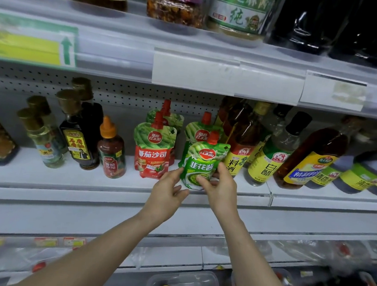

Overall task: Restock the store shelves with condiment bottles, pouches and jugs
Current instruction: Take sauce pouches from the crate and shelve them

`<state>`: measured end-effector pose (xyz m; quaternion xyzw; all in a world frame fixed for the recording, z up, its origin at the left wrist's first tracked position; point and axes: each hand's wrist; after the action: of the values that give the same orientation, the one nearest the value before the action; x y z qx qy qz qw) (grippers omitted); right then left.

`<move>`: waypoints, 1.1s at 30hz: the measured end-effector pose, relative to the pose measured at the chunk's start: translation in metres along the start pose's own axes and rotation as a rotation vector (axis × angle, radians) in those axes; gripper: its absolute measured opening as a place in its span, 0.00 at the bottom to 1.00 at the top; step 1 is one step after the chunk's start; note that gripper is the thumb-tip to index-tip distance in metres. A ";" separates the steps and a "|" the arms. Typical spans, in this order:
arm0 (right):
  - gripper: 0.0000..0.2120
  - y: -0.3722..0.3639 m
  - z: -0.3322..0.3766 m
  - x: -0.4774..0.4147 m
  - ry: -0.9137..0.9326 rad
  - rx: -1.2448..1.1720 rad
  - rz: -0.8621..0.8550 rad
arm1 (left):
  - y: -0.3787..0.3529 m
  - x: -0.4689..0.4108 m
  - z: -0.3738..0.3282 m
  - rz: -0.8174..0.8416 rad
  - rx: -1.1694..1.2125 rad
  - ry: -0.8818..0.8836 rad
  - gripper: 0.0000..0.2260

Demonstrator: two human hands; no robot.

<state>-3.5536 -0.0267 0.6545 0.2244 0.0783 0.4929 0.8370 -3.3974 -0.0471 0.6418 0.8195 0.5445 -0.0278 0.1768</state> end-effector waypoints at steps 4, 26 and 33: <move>0.24 -0.002 -0.003 0.005 0.008 0.023 -0.033 | 0.000 0.000 -0.001 0.026 -0.046 -0.021 0.29; 0.18 -0.027 -0.011 0.009 0.039 0.012 -0.216 | -0.011 0.001 0.001 0.056 -0.114 -0.088 0.31; 0.15 -0.029 -0.011 0.008 0.120 0.111 -0.297 | -0.005 0.007 0.000 0.011 -0.138 -0.131 0.26</move>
<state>-3.5305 -0.0280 0.6330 0.2265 0.1878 0.3710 0.8808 -3.3991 -0.0389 0.6392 0.8046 0.5280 -0.0429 0.2685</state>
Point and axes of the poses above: each hand's wrist, its own x-axis away from the middle knuckle, its own y-axis out of the back of the hand, z = x × y, and after that the axes turned 15 degrees about -y, right-handed
